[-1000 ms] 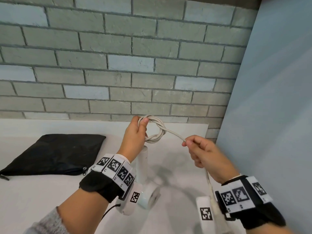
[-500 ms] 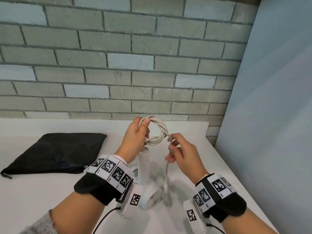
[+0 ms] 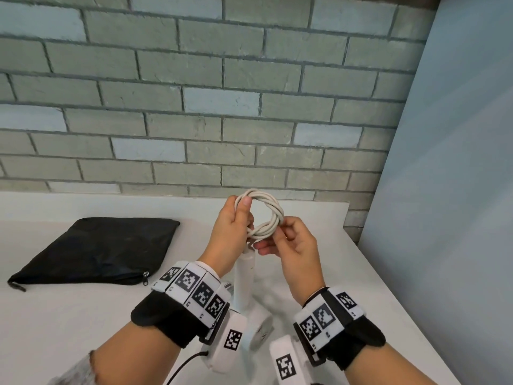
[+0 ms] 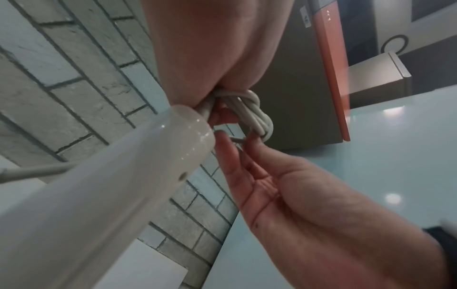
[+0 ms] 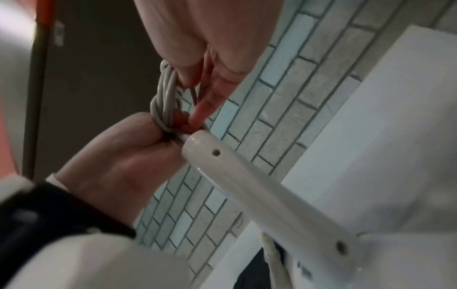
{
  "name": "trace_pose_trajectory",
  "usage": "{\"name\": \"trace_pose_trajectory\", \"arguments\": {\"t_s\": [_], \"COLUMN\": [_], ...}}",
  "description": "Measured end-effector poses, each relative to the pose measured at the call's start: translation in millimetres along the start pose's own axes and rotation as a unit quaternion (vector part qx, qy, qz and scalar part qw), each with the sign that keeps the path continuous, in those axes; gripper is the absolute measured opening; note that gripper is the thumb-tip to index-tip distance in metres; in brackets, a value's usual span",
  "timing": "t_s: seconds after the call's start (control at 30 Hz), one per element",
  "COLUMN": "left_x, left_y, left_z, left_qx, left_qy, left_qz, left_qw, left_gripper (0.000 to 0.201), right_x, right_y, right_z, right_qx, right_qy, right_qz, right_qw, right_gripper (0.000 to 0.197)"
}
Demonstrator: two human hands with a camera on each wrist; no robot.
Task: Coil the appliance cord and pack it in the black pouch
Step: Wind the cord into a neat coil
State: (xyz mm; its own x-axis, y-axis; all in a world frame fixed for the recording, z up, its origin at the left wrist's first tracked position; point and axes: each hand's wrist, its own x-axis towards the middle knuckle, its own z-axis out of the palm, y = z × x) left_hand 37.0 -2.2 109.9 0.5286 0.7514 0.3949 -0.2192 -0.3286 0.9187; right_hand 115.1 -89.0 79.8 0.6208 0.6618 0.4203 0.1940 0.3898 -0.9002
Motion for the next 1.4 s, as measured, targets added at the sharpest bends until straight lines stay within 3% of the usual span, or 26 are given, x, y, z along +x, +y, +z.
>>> {"name": "trace_pose_trajectory", "arguments": {"t_s": [0.13, 0.27, 0.33, 0.43, 0.6, 0.73, 0.87, 1.1, 1.2, 1.3, 1.4], "left_x": [0.3, -1.2, -3.4, -6.3, -9.5, -11.5, -13.5, -13.2, -13.9, -10.8, -8.4], "left_y": [-4.3, -5.9, -7.0, -8.8, -9.3, -8.9, -10.7, -9.7, -8.4, -7.9, -3.0], "left_z": [3.4, 5.0, 7.1, 12.5, 13.9, 13.1, 13.0, 11.5, 11.7, 10.4, 7.2], "left_qx": [0.037, 0.076, 0.095, 0.129, 0.143, 0.14, 0.14, 0.157, 0.147, 0.176, 0.223], "left_qy": [0.01, 0.044, 0.042, 0.023, 0.041, 0.053, 0.041, 0.027, 0.013, -0.014, -0.05], "left_qz": [0.025, 0.069, 0.085, 0.102, 0.128, 0.132, 0.153, 0.124, 0.107, 0.09, 0.089], "left_qw": [0.999, 0.994, 0.991, 0.986, 0.981, 0.98, 0.977, 0.979, 0.983, 0.98, 0.969], "left_gripper": [0.025, 0.022, 0.017, 0.017, 0.016, 0.015, 0.016, 0.019, 0.017, 0.014, 0.017], "right_x": [0.9, 0.9, -2.1, -1.8, 7.7, 9.7, 11.9, 13.5, 12.5, 13.8, 15.5], "right_y": [-2.8, -14.2, -18.5, -16.7, -21.0, -20.9, -22.6, -29.4, -31.5, -29.4, -26.8], "right_z": [3.1, 1.8, 2.5, 4.4, 3.6, 3.6, 2.6, -2.9, -3.4, -6.4, -16.1], "right_qx": [0.117, 0.196, 0.182, 0.166, 0.196, 0.206, 0.235, 0.23, 0.207, 0.168, 0.139], "right_qy": [0.027, -0.016, -0.035, -0.007, -0.016, -0.009, -0.019, -0.091, -0.116, -0.089, -0.086], "right_qz": [0.057, 0.105, 0.105, 0.101, 0.172, 0.22, 0.249, 0.243, 0.212, 0.174, 0.178], "right_qw": [0.991, 0.975, 0.977, 0.981, 0.965, 0.953, 0.939, 0.938, 0.948, 0.966, 0.97], "right_gripper": [0.011, 0.02, 0.02, 0.025, 0.014, 0.025, 0.017, 0.02, 0.011, 0.038, 0.052]}}
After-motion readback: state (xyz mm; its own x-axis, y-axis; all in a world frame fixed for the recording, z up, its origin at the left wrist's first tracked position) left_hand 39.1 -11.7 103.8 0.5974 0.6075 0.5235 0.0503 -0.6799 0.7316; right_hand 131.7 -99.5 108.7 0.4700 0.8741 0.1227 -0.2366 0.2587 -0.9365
